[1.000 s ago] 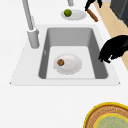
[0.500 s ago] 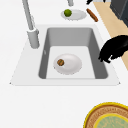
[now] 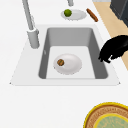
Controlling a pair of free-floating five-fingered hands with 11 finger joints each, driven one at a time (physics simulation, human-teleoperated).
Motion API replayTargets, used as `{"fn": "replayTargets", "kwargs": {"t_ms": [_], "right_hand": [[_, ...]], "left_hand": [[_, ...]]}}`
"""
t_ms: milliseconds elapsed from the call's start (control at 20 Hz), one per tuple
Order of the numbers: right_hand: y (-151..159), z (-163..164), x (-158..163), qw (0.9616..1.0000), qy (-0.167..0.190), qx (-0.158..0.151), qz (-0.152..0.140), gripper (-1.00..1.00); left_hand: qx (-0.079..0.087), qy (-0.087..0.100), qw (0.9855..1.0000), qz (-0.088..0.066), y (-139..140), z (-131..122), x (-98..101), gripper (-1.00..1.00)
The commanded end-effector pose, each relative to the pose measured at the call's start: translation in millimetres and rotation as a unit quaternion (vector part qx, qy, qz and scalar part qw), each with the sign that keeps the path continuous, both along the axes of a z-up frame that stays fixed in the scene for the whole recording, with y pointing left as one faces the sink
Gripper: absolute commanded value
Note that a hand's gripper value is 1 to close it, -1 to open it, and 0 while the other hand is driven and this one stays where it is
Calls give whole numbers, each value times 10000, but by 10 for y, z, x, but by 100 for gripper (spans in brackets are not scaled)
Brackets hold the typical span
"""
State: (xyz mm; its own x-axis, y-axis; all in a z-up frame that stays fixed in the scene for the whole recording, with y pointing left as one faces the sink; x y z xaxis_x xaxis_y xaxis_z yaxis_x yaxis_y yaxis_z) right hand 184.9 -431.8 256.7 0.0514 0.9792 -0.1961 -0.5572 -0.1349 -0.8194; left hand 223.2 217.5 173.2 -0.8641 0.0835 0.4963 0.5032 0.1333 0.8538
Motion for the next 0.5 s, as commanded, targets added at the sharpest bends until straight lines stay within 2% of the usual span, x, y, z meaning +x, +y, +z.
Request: {"fn": "replayTargets", "kwargs": {"t_ms": [0, 50, 100, 150, 400, 450], "right_hand": [[70, 63, 0, 9980, -620, -36, 146, -100], [53, 57, 3, 9979, -583, -143, 254, -100], [25, 36, -48, 9993, -316, -5, 219, -100], [34, 54, 10, 9990, -441, 0, 73, -100], [51, 79, 16, 9986, -514, 18, 119, -100], [53, 93, -18, 9979, -627, 19, 145, -100]], "left_hand": [[0, 0, 10000, 0, 0, 0, 0, 0], [0, 0, 10000, 0, 0, 0, 0, 0], [0, 0, 10000, 0, 0, 0, 0, 0], [0, 0, 10000, 0, 0, 0, 0, 0], [0, 0, 10000, 0, 0, 0, 0, 0], [0, 0, 10000, 0, 0, 0, 0, 0]]}}
